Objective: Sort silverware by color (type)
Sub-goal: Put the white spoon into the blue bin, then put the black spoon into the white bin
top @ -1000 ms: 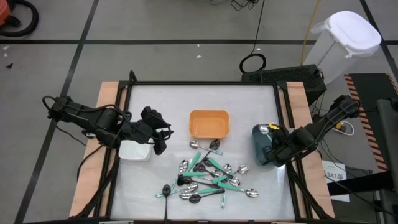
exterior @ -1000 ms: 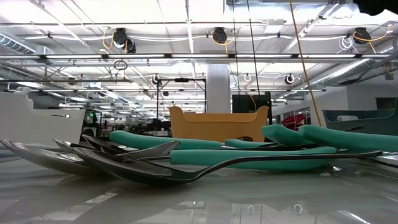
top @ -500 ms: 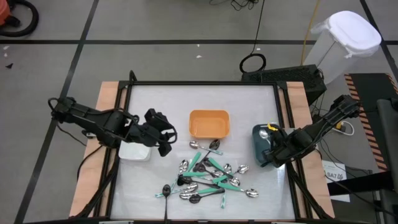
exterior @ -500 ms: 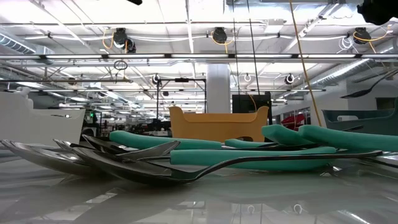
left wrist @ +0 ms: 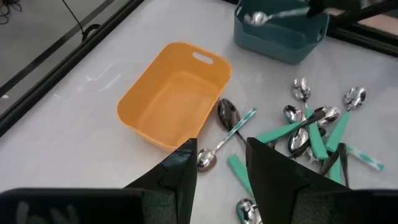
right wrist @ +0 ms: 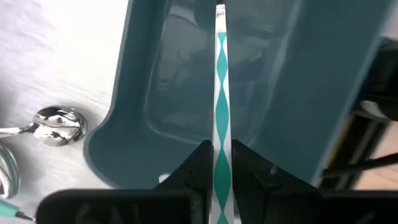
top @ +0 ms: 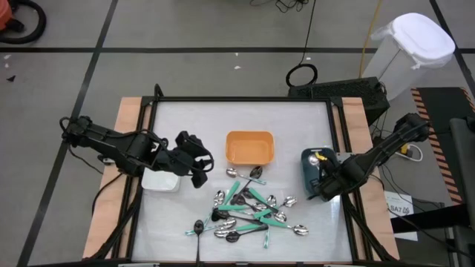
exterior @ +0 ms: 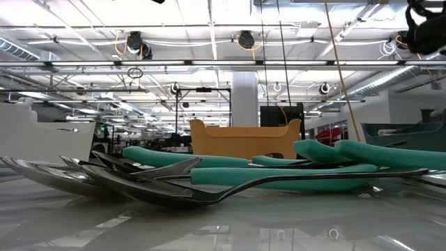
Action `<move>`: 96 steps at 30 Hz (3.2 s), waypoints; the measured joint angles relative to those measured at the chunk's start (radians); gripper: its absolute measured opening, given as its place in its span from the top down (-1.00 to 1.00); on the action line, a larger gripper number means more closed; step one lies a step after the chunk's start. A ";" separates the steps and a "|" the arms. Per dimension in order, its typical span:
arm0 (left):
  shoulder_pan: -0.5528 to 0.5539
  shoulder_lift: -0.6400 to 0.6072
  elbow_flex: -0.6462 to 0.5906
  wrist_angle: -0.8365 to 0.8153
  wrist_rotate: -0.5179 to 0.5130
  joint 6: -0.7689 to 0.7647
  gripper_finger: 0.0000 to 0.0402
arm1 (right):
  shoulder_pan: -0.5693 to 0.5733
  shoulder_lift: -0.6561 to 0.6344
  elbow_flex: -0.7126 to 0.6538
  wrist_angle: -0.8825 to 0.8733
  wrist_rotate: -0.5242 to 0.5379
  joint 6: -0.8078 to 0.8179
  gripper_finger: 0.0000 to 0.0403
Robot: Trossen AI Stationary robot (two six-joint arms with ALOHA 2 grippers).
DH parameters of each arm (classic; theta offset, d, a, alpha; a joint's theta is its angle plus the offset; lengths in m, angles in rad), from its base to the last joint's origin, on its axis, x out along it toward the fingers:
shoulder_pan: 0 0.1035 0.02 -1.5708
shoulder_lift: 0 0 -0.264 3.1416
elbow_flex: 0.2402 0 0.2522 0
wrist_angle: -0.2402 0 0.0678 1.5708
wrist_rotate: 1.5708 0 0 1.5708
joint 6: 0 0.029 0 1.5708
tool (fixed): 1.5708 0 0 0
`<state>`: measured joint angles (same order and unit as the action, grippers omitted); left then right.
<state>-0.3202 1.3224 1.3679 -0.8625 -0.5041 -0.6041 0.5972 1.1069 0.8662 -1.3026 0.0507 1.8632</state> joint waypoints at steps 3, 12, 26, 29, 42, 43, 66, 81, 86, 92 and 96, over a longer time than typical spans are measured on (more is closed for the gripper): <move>0.000 0.000 0.000 0.002 0.000 -0.001 0.32 | 0.000 0.000 -0.041 0.040 0.000 0.022 0.80; 0.000 0.000 0.000 0.001 0.002 0.001 0.32 | 0.000 0.000 -0.062 0.038 0.004 0.037 0.73; 0.000 0.000 0.000 0.000 0.003 0.019 0.32 | 0.000 0.000 -0.028 0.031 0.003 0.062 0.40; 0.000 0.000 0.000 -0.001 0.012 0.017 0.32 | 0.000 0.000 0.024 0.037 0.059 0.045 0.37; -0.007 0.000 0.000 -0.001 0.023 -0.013 0.32 | 0.000 0.000 0.177 0.255 0.403 -0.195 0.37; -0.010 0.000 0.000 -0.001 0.029 -0.022 0.32 | 0.000 0.005 0.177 0.294 0.421 -0.217 0.37; -0.289 0.068 0.002 -0.180 0.063 -0.647 0.29 | -0.016 0.246 0.177 0.783 0.446 -0.370 0.38; -0.478 0.254 0.001 -0.180 0.238 -1.136 -0.07 | -0.016 0.240 0.269 0.801 0.443 -0.436 0.38; -0.507 0.289 0.001 -0.104 0.289 -1.290 -0.08 | -0.020 0.239 0.313 0.742 0.443 -0.513 0.38; -0.527 0.349 0.001 0.015 0.294 -1.489 -0.08 | -0.065 0.239 0.321 0.693 0.346 -0.604 0.38; -0.535 0.400 0.001 0.080 0.313 -1.593 -0.08 | -0.086 0.239 0.321 0.688 0.198 -0.657 0.38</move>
<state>-0.8552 1.7221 1.3689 -0.7830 -0.1915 -2.1970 0.5117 1.3460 1.1870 -0.6149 0.2486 1.2067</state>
